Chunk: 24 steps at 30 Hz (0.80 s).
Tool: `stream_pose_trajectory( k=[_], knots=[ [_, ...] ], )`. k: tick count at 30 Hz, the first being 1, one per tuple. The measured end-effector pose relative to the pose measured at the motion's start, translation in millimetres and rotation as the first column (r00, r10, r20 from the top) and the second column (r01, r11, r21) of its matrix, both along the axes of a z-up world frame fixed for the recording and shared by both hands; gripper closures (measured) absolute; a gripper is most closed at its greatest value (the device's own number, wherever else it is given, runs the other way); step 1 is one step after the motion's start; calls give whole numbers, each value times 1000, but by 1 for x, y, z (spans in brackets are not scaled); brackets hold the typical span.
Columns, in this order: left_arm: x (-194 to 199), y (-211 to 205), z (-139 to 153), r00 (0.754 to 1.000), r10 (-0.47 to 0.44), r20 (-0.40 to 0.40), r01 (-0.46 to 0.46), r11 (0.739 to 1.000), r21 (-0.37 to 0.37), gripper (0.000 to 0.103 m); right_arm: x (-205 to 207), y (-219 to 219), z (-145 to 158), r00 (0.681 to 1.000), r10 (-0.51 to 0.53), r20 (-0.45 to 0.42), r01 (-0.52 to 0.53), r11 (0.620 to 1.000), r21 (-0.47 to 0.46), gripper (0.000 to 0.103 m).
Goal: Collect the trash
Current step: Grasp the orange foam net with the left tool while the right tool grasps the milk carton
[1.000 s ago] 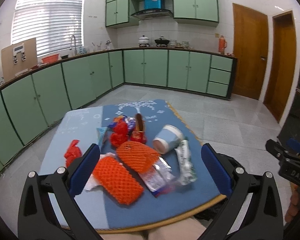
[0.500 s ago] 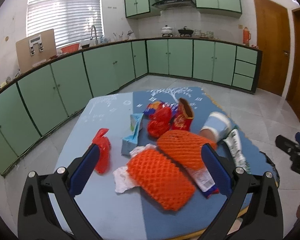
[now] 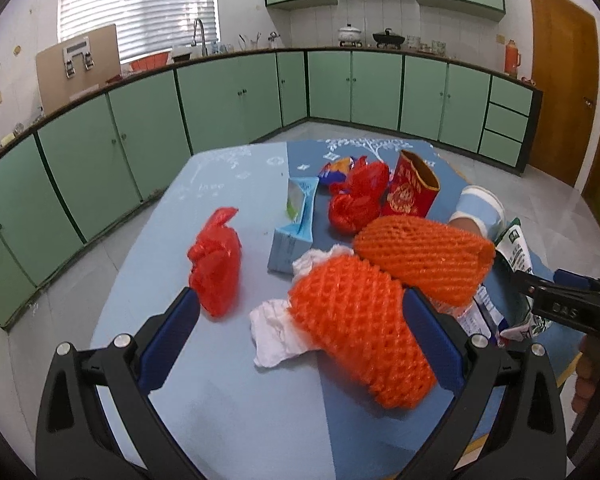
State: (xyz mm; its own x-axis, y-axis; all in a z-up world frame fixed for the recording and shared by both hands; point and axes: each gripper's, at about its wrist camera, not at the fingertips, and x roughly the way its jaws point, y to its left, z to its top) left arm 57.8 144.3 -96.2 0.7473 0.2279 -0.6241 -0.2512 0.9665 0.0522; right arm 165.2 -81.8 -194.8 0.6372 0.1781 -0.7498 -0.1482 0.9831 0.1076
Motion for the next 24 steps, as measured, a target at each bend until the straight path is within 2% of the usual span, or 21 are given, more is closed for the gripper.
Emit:
stream_pose_trajectory(
  k=[4, 5, 7, 11, 12, 15, 17, 18, 19, 21, 23, 24],
  knots=[
    [4, 0, -9, 1000, -14, -25, 13, 1000, -28, 5, 7, 8, -11, 999, 23, -43, -23, 1000, 2, 28],
    [6, -1, -11, 999, -18, -30, 17, 999, -33, 5, 8, 10, -14, 998, 29, -58, -29, 1000, 3, 33],
    [9, -2, -15, 999, -26, -41, 24, 999, -43, 5, 9, 12, -17, 998, 33, -53, -34, 999, -14, 37],
    [17, -4, -23, 997, -38, -64, 34, 997, -70, 5, 8, 14, -15, 997, 52, -52, -53, 998, -15, 66],
    [20, -5, -25, 997, -44, -70, 38, 996, -78, 5, 8, 13, -14, 997, 52, -54, -52, 999, -13, 71],
    [25, -8, -29, 995, -56, -78, 49, 995, -85, 5, 9, 10, -11, 997, 51, -58, -51, 999, -1, 77],
    [27, -10, -30, 995, -62, -80, 55, 994, -92, 6, 9, 7, -10, 997, 53, -61, -53, 999, 10, 77],
    [27, -11, -31, 995, -64, -80, 57, 994, -95, 11, 8, 7, -10, 997, 56, -62, -55, 998, 10, 77],
    [28, -12, -31, 994, -69, -81, 61, 993, -96, 24, 7, 7, -9, 996, 59, -60, -58, 998, 9, 77],
    [29, -14, -33, 992, -87, -91, 77, 991, -109, 40, 5, 9, -8, 996, 70, -53, -70, 998, -2, 77],
    [29, -15, -35, 991, -92, -96, 80, 990, -117, 49, 2, 13, -7, 996, 83, -45, -83, 996, -13, 77],
    [28, -14, -35, 991, -93, -93, 82, 990, -118, 59, 1, 14, -6, 995, 87, -42, -88, 996, -15, 77]
  ],
)
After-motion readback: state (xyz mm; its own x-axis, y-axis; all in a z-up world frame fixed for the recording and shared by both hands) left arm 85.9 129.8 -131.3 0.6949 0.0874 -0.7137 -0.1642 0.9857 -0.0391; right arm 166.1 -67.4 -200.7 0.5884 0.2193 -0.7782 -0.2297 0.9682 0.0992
